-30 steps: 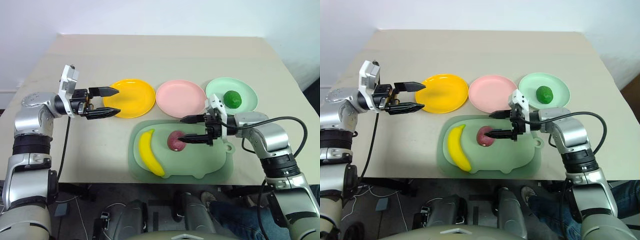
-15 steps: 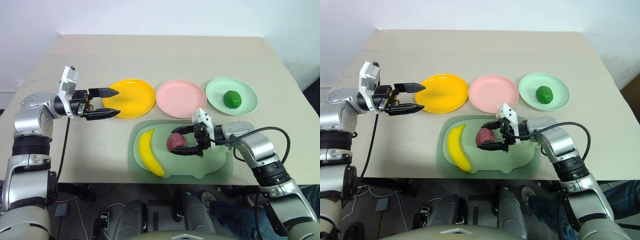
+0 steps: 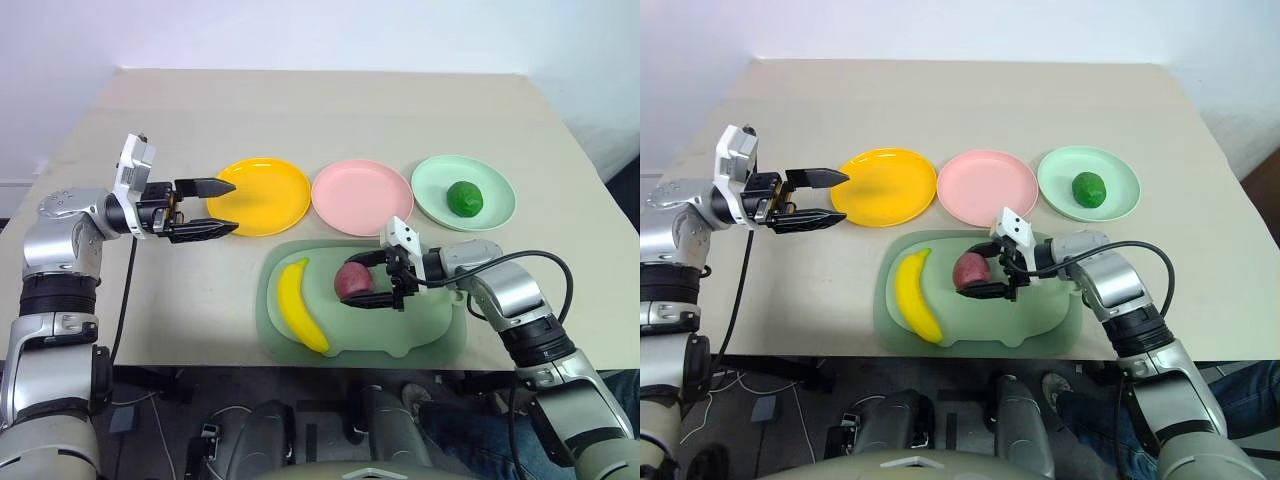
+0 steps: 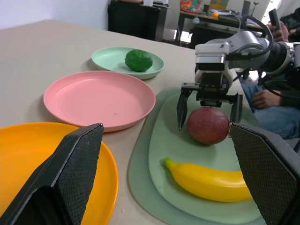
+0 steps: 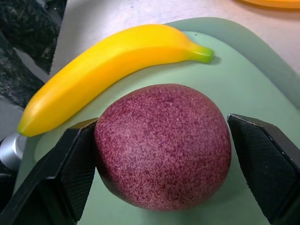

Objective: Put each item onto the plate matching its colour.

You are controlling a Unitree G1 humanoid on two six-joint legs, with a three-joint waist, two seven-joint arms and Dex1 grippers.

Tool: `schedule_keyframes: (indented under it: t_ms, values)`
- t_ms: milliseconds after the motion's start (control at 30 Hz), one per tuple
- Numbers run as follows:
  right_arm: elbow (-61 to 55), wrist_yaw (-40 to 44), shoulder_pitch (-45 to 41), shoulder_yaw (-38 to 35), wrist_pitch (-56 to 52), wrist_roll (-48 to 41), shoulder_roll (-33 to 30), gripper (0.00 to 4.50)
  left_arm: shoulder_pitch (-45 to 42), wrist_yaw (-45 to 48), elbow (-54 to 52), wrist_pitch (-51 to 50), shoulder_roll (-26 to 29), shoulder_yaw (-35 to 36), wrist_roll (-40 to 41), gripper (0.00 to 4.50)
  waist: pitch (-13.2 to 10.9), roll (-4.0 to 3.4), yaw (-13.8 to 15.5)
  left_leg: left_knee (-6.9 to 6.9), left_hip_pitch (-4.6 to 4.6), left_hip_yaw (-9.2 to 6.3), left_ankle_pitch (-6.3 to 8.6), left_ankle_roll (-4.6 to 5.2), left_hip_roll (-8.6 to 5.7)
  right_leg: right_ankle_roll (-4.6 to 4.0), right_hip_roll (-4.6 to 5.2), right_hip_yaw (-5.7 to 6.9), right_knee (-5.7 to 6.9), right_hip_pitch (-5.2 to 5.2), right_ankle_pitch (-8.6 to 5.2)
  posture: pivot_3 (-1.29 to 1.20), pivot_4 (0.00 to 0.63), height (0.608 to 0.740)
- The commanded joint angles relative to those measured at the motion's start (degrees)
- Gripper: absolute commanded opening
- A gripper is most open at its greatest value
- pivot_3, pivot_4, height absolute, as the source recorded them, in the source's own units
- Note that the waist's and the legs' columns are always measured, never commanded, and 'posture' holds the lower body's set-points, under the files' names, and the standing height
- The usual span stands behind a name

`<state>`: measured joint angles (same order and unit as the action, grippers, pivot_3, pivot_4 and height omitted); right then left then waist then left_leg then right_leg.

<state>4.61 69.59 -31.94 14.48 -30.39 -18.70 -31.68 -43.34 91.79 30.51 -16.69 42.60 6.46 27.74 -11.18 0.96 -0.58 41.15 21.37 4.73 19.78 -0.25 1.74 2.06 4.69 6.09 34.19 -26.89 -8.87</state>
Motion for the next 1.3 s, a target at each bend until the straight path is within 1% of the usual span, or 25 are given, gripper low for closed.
schedule_keyframes:
  t_ms: [33,67,133,167,267,333,467,533,667,767,867,933,967,1033,1100,1300]
  values:
    - [-2.06,-0.14,-0.72,-1.28,-3.24,-1.53,-0.74,4.11,-0.77,-0.42,-1.29,0.48,0.7,1.7,0.77,4.5,0.0,0.0,-0.01,0.0,0.0,0.0,0.0,0.0,0.0,0.0,0.0,0.0,0.0,0.0,0.0,0.0,0.15,0.74]
    - [-2.08,0.24,-0.49,-1.35,-2.76,-1.62,-0.79,3.98,-0.87,-0.64,-1.12,0.66,0.64,1.74,0.7,4.5,0.0,0.0,0.0,0.0,0.0,0.0,0.0,0.0,0.0,0.0,0.0,0.0,0.0,0.0,0.0,0.0,0.15,0.74]
    - [-2.24,-0.01,-0.22,-1.47,-2.0,-1.3,-0.86,3.39,-0.94,-0.82,-1.0,0.78,0.66,1.73,0.66,4.5,0.0,0.0,0.02,0.0,0.0,0.0,0.0,0.0,0.0,0.0,0.0,0.0,0.0,0.0,0.0,0.0,0.15,0.74]
    - [-2.49,0.85,-0.32,-1.26,-3.64,-2.07,-1.32,3.29,-0.91,-0.68,-1.06,0.43,0.75,1.66,0.78,4.5,0.0,0.0,0.01,0.0,0.0,0.0,0.0,0.0,0.0,0.0,0.0,0.0,0.0,0.0,0.0,0.0,0.15,0.74]
    - [-2.92,1.6,-0.52,-1.37,-3.34,-2.42,-1.76,3.29,-0.87,-0.41,-1.12,0.08,0.95,1.62,0.93,4.5,0.0,0.0,0.02,0.0,0.0,0.0,0.0,0.0,0.0,0.0,0.0,0.0,0.0,0.0,0.0,0.0,0.15,0.74]
    - [-2.49,0.9,-1.95,-2.92,-4.18,-3.59,-1.24,3.29,-0.96,-0.52,-0.99,0.23,0.92,1.66,0.84,4.5,0.0,0.0,-0.01,0.0,0.0,0.0,0.0,0.01,0.0,0.0,0.0,0.0,0.0,0.0,0.0,0.0,0.15,0.74]
    - [-0.82,-0.54,-7.02,-8.64,-9.99,-9.84,0.56,3.29,-1.1,-0.39,-1.01,0.15,0.81,1.65,0.93,4.5,0.0,0.0,-0.02,0.0,0.0,0.01,-0.02,-0.04,0.0,0.0,0.0,0.0,0.0,0.0,0.0,0.0,0.15,0.74]
    - [3.44,-4.14,-10.72,-11.21,-9.69,-9.74,2.32,3.29,-1.17,-0.47,-0.88,0.34,0.7,1.64,0.85,4.5,0.0,0.0,-0.04,0.0,0.0,0.0,-0.03,-0.06,0.01,0.0,0.0,0.0,0.01,0.0,0.0,0.0,0.15,0.74]
    - [17.93,-15.55,-17.87,-13.58,2.05,-2.17,6.29,3.29,-0.85,-0.86,-1.17,0.64,0.46,1.74,0.83,4.5,0.02,0.04,-0.12,-0.04,-0.01,0.02,-0.03,-0.06,0.01,0.0,-0.01,0.0,0.0,-0.01,0.0,0.0,0.15,0.74]
    - [29.28,-22.57,-22.01,-12.68,7.86,3.55,7.67,3.29,-0.62,-1.1,-1.49,0.69,0.39,1.92,0.92,4.5,0.02,0.03,-0.06,-0.06,0.01,0.02,-0.04,-0.07,-0.01,-0.01,0.01,0.0,-0.02,-0.02,0.0,0.0,0.15,0.74]
    - [37.07,-25.81,-23.67,-10.92,15.52,8.58,8.38,3.29,-0.27,-1.13,-2.2,0.44,0.66,2.05,1.07,4.5,0.01,0.02,-0.06,-0.07,0.04,0.03,-0.04,-0.08,-0.02,0.0,0.03,0.0,-0.04,-0.02,0.0,0.0,0.15,0.74]
    - [41.07,-26.06,-24.71,-11.09,16.93,9.55,9.0,3.29,-0.09,-1.07,-2.46,0.28,0.89,2.24,1.15,4.5,0.01,0.02,-0.26,-0.08,0.04,0.03,-0.04,-0.08,-0.02,0.0,0.03,0.0,-0.05,-0.02,0.0,0.0,0.15,0.74]
    - [43.47,-27.47,-25.2,-10.32,19.13,11.55,8.9,3.29,-0.06,-1.06,-2.55,0.15,1.0,2.38,1.17,4.5,0.01,0.02,-0.36,-0.08,0.04,0.04,-0.04,-0.08,-0.01,0.0,0.03,0.0,-0.05,-0.03,0.0,0.0,0.15,0.74]
    - [47.48,-28.75,-26.44,-10.82,22.56,12.95,8.97,4.01,0.2,-1.12,-2.8,0.12,1.13,2.55,1.03,4.5,0.01,0.01,-0.5,-0.09,0.02,0.04,-0.05,-0.08,0.0,0.0,0.02,-0.01,-0.03,-0.03,0.0,0.0,0.15,0.74]
    - [49.4,-27.55,-27.37,-11.08,23.09,13.29,9.04,4.49,0.43,-1.24,-2.94,0.13,1.14,2.63,0.96,4.5,0.0,0.0,-0.58,-0.09,0.02,0.04,-0.05,-0.08,0.01,0.0,0.01,-0.01,-0.02,-0.04,0.0,0.0,0.15,0.74]
    - [51.03,-27.39,-28.62,-12.23,26.15,13.84,8.99,4.49,0.49,-1.27,-3.24,-0.13,0.92,2.53,1.09,4.5,0.0,0.0,-0.55,-0.1,0.02,0.05,-0.05,-0.09,0.03,0.0,0.01,-0.02,-0.02,-0.05,0.0,0.0,0.15,0.74]
